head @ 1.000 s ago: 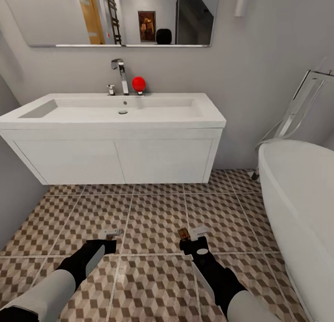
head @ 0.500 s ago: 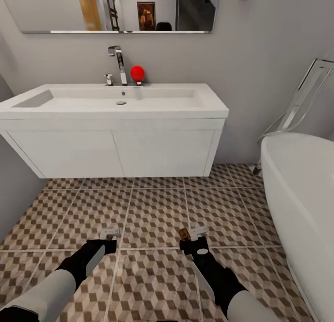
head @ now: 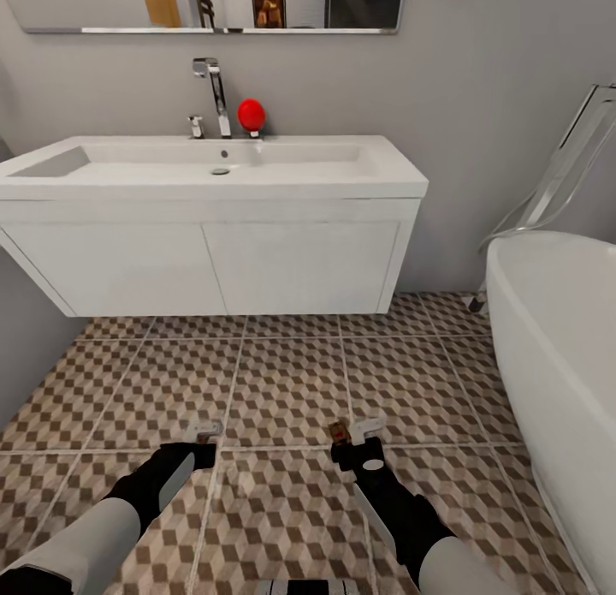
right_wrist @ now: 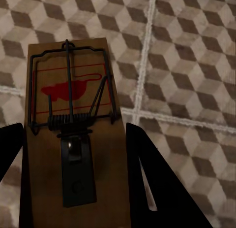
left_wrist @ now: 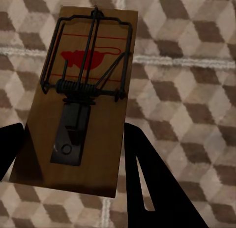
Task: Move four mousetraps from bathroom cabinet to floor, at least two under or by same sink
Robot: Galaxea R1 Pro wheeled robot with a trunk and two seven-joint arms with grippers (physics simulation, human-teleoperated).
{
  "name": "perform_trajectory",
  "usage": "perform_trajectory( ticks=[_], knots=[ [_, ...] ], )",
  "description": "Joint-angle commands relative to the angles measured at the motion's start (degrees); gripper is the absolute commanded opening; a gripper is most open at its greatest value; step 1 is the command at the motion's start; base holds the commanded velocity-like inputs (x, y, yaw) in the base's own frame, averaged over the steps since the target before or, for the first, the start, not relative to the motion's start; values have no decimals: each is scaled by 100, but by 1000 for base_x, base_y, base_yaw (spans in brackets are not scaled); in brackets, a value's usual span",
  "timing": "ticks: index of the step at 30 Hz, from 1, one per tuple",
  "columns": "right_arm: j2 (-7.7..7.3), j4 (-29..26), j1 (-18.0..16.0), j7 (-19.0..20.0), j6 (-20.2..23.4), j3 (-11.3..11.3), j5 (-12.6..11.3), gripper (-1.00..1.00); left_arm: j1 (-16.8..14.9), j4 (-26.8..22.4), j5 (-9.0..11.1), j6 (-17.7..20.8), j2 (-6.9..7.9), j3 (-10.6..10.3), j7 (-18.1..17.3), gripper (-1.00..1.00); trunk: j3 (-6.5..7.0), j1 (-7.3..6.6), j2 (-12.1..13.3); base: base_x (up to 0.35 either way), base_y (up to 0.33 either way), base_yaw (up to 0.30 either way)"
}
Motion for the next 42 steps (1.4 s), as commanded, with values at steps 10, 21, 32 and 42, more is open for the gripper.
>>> perform_trajectory(
  ticks=[10,21,32,42],
  knots=[
    [-5,-9,-4,-51,16,34,-79,-100,-2,-14,41,28,-51,-47,41,-100,-278,219,-405,0,0,0],
    [-11,-9,-4,-35,-408,53,-69,-100,-2,-10,41,-296,-55,-54,35,-100,-540,461,-846,0,0,0],
    [-60,3,-4,-21,-899,67,-53,-100,-3,11,41,-817,-53,-545,40,-100,-773,547,-977,0,0,0],
    [-117,8,-4,-8,-915,69,-53,-100,-4,38,41,-1425,-40,-607,40,-100,-994,573,-990,0,0,0]
  ],
)
